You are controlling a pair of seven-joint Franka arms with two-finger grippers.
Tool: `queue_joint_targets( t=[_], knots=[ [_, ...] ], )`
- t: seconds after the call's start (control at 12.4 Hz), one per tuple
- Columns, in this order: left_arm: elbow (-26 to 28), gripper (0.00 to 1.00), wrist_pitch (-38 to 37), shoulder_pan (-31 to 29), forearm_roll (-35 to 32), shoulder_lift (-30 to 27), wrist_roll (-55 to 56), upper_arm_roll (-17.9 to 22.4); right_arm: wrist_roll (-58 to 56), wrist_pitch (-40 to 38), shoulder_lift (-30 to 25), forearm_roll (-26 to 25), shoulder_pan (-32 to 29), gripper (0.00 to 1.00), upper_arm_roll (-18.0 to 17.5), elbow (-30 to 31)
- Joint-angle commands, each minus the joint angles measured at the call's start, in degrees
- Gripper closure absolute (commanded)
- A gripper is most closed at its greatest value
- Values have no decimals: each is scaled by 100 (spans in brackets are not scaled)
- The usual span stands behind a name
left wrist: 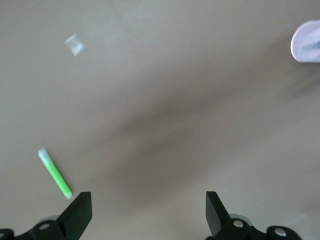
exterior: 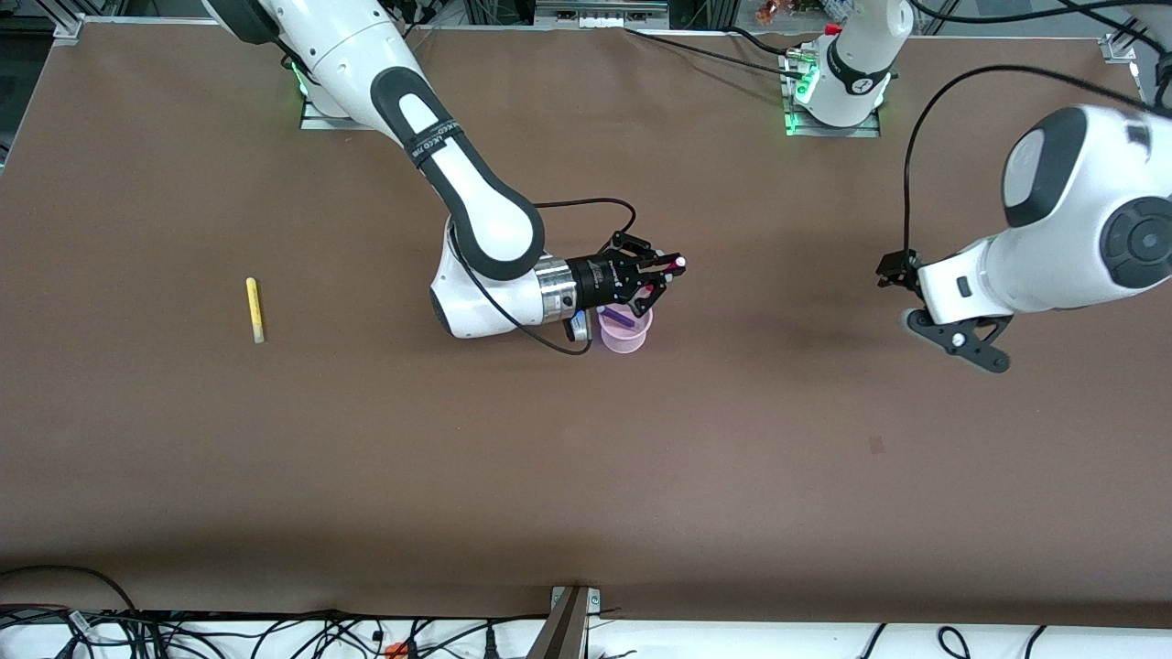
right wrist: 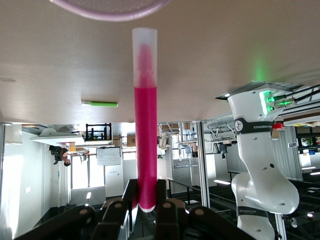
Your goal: Organize pens into pink holder with both arms
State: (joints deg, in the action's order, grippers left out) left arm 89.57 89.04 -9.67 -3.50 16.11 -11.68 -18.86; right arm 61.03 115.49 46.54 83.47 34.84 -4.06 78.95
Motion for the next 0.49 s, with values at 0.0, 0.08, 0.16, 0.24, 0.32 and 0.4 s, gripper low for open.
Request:
queue_joint_targets(
  t=[0.0, 0.08, 0.16, 0.24, 0.32, 0.4],
  knots=[
    [-509, 0, -466, 70, -491, -37, 850, -91, -434, 34, -13, 99, -3, 100, 28, 199],
    [-545, 0, -467, 70, -641, -63, 851, -100, -469, 35, 39, 99, -12, 100, 28, 199],
    [-545, 0, -467, 79, -704, -133, 851, -100, -565, 26, 57, 99, -29, 100, 37, 199],
    [-572, 0, -449, 88, -704, -195, 851, -48, -662, 17, 101, 99, -56, 100, 46, 199],
    [-537, 0, -388, 96, -696, -352, 869, -21, -750, 0, 145, 108, -99, 100, 46, 199],
    [-467, 0, -344, 97, -652, -432, 860, 22, -794, -9, 171, 108, -135, 100, 54, 199]
  ],
)
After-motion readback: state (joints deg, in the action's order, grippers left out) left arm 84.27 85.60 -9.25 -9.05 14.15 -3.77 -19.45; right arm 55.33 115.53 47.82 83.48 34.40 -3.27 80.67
